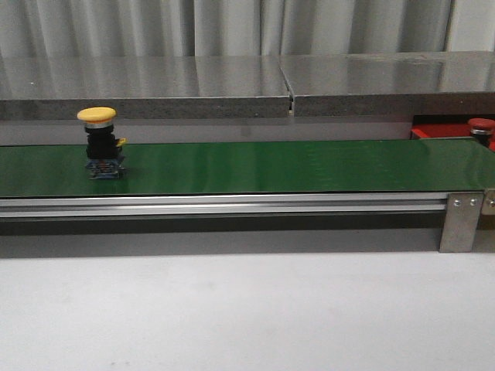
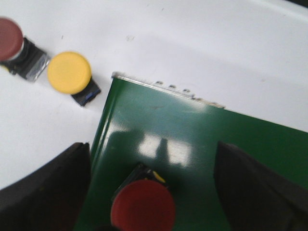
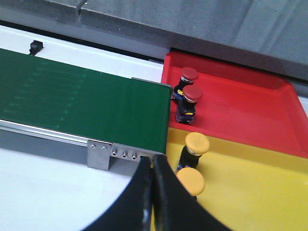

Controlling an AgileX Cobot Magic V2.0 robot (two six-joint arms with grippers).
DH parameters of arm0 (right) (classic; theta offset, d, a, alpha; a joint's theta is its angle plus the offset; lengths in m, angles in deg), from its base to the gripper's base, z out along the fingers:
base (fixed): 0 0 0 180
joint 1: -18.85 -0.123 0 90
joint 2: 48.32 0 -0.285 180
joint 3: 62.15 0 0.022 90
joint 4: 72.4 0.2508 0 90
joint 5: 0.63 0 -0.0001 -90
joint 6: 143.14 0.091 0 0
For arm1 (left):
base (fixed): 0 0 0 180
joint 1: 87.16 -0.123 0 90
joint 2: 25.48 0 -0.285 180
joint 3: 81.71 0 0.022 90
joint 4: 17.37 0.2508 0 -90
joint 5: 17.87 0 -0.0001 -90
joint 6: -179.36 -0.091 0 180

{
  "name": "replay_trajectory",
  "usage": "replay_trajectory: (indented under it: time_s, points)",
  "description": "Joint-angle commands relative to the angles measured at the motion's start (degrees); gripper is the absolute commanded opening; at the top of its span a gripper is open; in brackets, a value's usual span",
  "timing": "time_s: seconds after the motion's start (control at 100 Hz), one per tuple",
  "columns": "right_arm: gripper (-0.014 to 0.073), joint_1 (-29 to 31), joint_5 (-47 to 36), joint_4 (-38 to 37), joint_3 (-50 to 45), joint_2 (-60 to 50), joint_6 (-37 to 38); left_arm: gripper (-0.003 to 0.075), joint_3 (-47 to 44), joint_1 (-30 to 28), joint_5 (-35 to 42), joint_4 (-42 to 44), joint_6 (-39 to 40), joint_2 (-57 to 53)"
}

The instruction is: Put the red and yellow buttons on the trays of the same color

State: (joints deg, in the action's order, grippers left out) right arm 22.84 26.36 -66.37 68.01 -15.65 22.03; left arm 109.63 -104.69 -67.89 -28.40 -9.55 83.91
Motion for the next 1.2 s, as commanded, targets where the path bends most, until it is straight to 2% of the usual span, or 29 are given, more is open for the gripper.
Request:
replay_trajectory:
  time_s: [0.0,0.04,0.06,0.09,0.1,0.11,0.13,0.16,0.37,0.67,1.06,1.19]
  points:
    - [-0.0068,0.06,-4.13,0.24,1.65,0.26,-0.65,0.0398,1.54,2.37,3.56,-1.28,-2.34,-6.44]
    - [-0.0068,0.06,-4.13,0.24,1.65,0.26,-0.65,0.0321,1.54,3.69,3.52,-1.28,-3.82,-7.57]
    - [-0.0068,0.06,-4.13,0.24,1.65,0.26,-0.65,0.0247,1.54,4.67,3.52,-1.28,-3.97,-8.41]
    - [-0.0068,0.06,-4.13,0.24,1.65,0.26,-0.65,0.0187,1.54,5.4,3.59,-1.28,-3.97,-9.17]
    - [-0.0068,0.06,-4.13,0.24,1.65,0.26,-0.65,0.0126,1.54,5.86,3.71,-1.28,-3.97,-9.57]
    - [-0.0068,0.06,-4.13,0.24,1.65,0.26,-0.65,0.0126,1.54,6.09,3.68,-1.28,-3.97,-9.57]
    - [-0.0068,0.06,-4.13,0.24,1.65,0.26,-0.65,0.0045,1.35,6.99,3.83,-1.28,-3.97,-10.28]
    - [-0.0068,0.06,-4.13,0.24,1.65,0.26,-0.65,-0.0021,1.06,7.85,4.22,-1.28,-3.97,-11.05]
    - [-0.0068,0.06,-4.18,0.24,1.65,0.26,-0.65,-0.0019,-4.81,14.06,7.11,-1.28,-4.09,-17.98]
    - [-0.0068,0.06,-4.18,0.24,1.65,0.26,-0.65,-0.0019,-19.9,20.25,13.21,-1.55,-4.09,-30.59]
    - [-0.0068,0.06,-4.45,1.49,1.76,0.26,-0.65,-0.0019,-37.7,21.15,19.49,-2.57,-4.09,-47.66]
    - [-0.0068,0.06,-1.88,2.52,3.98,2.32,-0.65,-0.0019,-41.74,21.15,19.88,-2.57,-4.09,-52.4]
